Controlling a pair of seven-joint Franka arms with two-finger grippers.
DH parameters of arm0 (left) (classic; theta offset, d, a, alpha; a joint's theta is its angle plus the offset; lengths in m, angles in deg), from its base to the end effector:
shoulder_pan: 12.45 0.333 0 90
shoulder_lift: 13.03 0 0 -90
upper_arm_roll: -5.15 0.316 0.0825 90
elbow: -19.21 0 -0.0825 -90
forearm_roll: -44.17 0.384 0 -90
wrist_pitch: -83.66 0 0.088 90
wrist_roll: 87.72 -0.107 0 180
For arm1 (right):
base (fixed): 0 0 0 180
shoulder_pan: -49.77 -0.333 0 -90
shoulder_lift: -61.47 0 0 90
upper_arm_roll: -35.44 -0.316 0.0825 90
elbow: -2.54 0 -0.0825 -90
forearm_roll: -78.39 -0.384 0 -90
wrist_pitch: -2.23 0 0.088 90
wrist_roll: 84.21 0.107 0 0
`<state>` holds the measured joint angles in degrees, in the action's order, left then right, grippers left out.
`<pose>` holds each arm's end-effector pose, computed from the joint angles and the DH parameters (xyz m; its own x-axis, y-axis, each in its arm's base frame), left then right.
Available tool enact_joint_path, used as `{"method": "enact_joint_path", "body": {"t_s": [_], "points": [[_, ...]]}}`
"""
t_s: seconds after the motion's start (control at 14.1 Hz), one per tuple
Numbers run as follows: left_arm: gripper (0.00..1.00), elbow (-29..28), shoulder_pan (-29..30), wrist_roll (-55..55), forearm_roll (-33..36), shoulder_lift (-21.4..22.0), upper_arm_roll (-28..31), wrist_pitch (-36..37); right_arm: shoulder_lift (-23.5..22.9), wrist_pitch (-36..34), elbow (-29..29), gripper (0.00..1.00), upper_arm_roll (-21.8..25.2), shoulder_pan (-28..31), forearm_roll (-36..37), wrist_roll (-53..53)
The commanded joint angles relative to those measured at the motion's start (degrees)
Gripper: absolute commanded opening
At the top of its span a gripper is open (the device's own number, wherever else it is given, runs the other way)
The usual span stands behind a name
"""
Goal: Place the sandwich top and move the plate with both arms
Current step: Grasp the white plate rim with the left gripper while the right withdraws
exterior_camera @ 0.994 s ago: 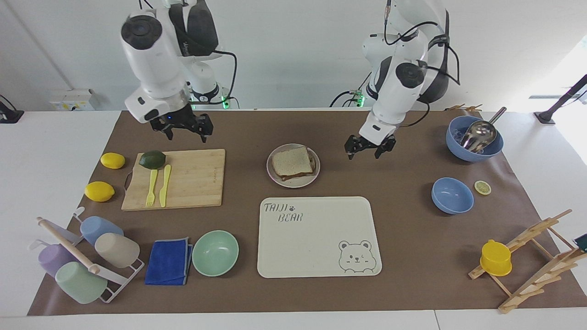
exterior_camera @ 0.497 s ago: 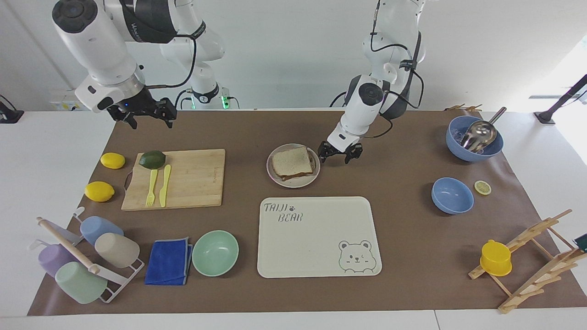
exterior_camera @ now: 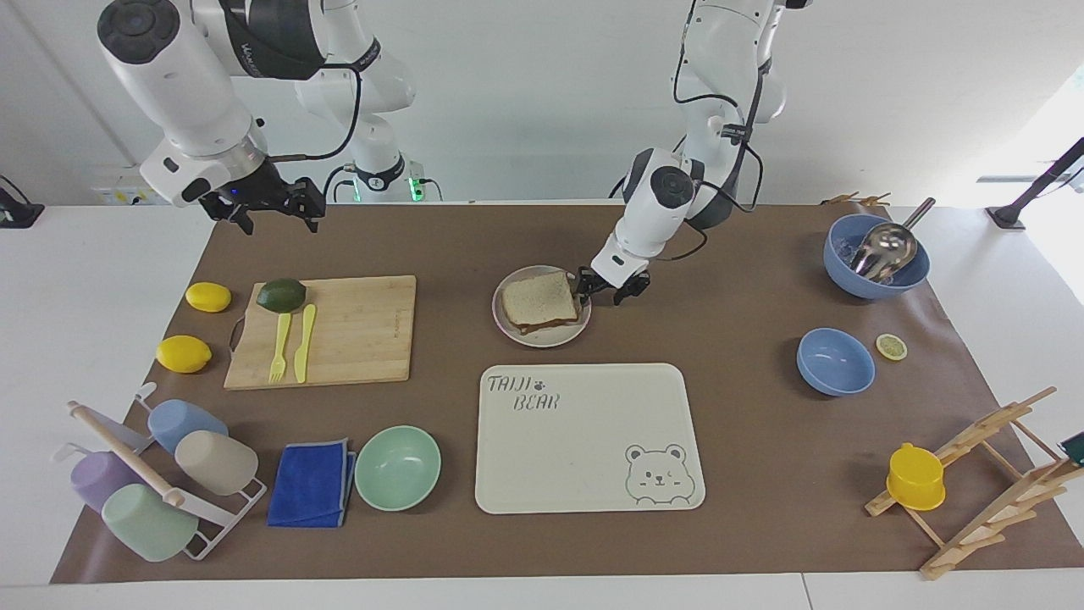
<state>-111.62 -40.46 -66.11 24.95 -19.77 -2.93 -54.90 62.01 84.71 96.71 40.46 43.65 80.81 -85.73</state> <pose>0.4266 -0.3129 0.3047 0.9949 -0.0119 -0.1005 0.0101 -0.9763 0.2161 0.5336 0.0051 0.5859 0.9801 0.0400 -0.1943 0.0479 -0.9982 0.0362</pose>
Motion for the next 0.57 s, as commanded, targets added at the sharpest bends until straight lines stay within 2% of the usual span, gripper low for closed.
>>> {"method": "enact_joint_path", "body": {"t_s": [0.0, 0.14, 0.28, 0.35, 0.43, 0.5], "points": [[0.57, -0.7, -0.9, -0.2, -1.8, -0.1, 0.7, -1.4, 1.4, 0.8, 1.8, 1.00, 0.0, 2.5, -2.1, -0.5], [0.47, -0.7, -1.2, -0.2, -3.8, -0.6, 0.7, -2.4, 1.4, 0.8, 1.8, 1.00, -0.7, 3.8, -2.4, -0.9], [0.38, -0.7, -2.7, -0.2, -4.7, -1.8, 0.7, -4.4, 1.4, 0.5, 1.9, 1.00, -4.1, 6.6, -2.5, -0.9], [0.31, -0.6, -2.7, -0.2, -4.7, -2.1, 0.7, -4.6, 1.3, 0.4, 1.8, 1.00, -4.4, 6.7, -2.5, -0.8], [0.21, -0.6, -2.7, -0.3, -4.7, -2.2, 0.7, -4.6, 1.3, 0.4, 1.8, 1.00, -4.4, 6.7, -2.5, -0.8], [0.05, -0.6, -2.7, -0.3, -4.7, -2.1, 0.7, -4.5, 1.3, 0.4, 1.8, 1.00, -4.4, 6.6, -2.5, -0.7]]}}
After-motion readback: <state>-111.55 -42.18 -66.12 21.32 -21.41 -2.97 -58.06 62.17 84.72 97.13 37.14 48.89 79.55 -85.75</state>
